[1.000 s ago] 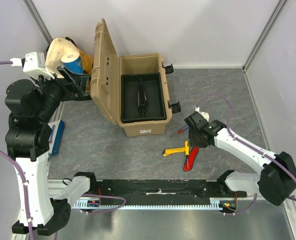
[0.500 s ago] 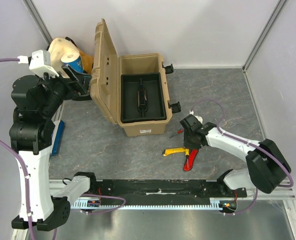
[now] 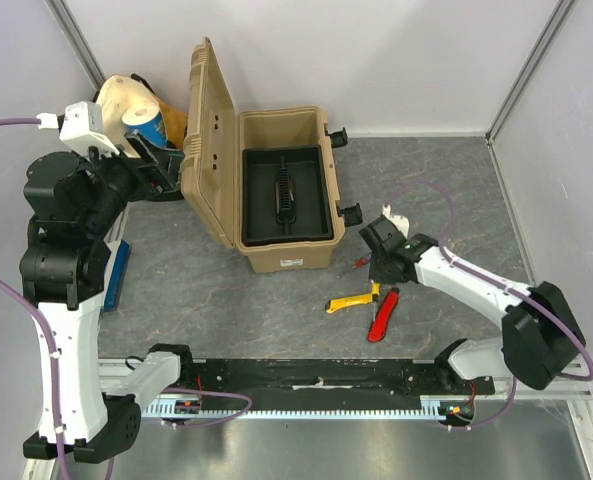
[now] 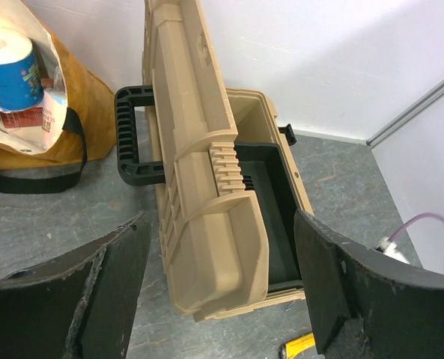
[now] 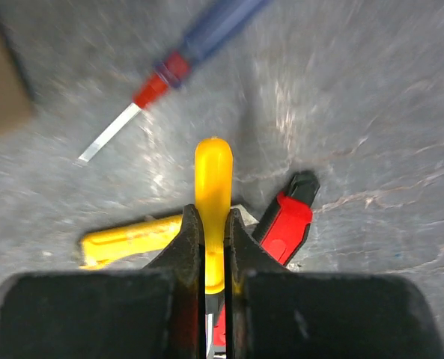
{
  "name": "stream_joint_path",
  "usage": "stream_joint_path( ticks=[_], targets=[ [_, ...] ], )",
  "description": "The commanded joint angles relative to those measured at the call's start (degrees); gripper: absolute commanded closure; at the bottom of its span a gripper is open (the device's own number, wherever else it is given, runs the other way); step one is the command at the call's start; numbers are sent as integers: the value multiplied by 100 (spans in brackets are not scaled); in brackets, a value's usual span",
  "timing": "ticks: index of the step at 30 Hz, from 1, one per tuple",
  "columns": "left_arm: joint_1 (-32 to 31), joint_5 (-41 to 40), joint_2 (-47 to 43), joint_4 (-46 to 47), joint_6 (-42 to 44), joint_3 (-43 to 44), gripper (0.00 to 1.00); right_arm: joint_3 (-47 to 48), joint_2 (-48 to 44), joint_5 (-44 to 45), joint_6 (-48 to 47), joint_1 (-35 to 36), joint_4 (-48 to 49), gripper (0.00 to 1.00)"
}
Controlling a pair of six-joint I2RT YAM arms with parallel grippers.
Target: Pack the tool kit
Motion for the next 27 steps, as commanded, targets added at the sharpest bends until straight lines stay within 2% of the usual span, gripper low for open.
stream_joint_path(
  ticks=[1, 6, 10, 14, 20, 25, 27],
  targets=[
    [-27, 69, -83, 135, 135, -8, 18, 1184, -567, 1009, -155, 11, -494, 100],
    [-27, 8, -118, 135, 153, -8, 18, 2545, -578, 1125, -646, 3, -504, 100],
    [-27, 25, -127, 135, 153, -16, 18, 3504, -165, 362, -1069, 20, -49, 100],
    [-27, 25, -118, 135, 153, -16, 18, 4023, 546, -236, -1096, 20, 585, 100],
    [-18, 69, -145, 161, 127, -104, 18, 4665, 1838, -115, -1245, 178, 1297, 100],
    [-18, 139, -127, 197, 100, -157, 18, 5202, 2691, 411, -1456, 336, 1298, 100],
    [-18, 139, -118, 197, 109, -148, 18, 5299, 2850, 649, -1465, 354, 1193, 93]
  ],
)
